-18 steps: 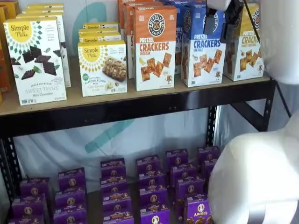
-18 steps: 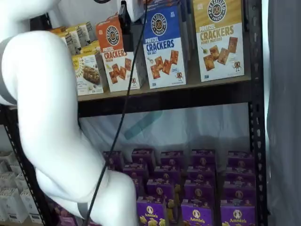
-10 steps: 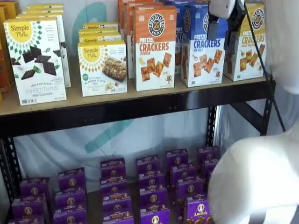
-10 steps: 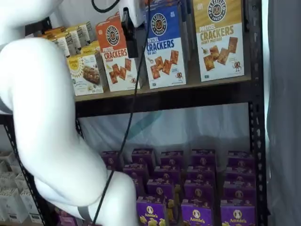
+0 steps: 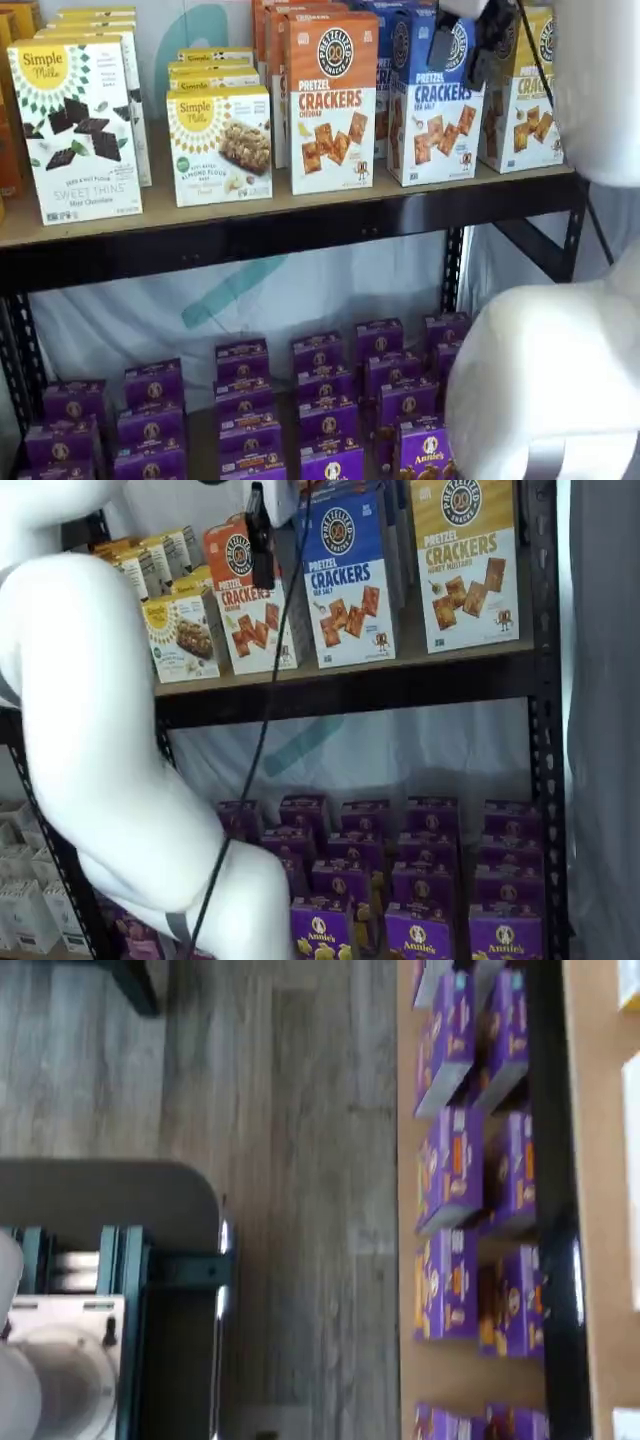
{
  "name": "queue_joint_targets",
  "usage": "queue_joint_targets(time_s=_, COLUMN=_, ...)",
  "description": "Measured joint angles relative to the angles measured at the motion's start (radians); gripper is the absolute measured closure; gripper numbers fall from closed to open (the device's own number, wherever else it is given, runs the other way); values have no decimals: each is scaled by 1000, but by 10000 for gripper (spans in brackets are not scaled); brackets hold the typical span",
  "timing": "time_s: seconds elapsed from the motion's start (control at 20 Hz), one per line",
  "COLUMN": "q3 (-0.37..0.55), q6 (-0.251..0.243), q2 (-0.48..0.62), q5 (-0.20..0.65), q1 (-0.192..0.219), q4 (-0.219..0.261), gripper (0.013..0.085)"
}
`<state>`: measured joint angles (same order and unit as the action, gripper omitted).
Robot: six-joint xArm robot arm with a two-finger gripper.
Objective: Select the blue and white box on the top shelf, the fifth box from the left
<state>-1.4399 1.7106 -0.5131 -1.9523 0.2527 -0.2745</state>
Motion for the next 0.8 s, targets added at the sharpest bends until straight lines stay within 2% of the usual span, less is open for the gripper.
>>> queue_joint_targets(time_s=0.35, q3=-58, q6=-5, q2=23, q5=2, q1=59, q4=-122, gripper=130)
queue_joint_targets(time_s=0.55, q3=-59, q6=-3, q2=19, q5=34, q1=104, q4=-199, gripper=130)
queue_joint_targets(time_s=0.8, q3=-90, q6=-1, q2=36, q5=57, q1=124, q4=-227, gripper=130)
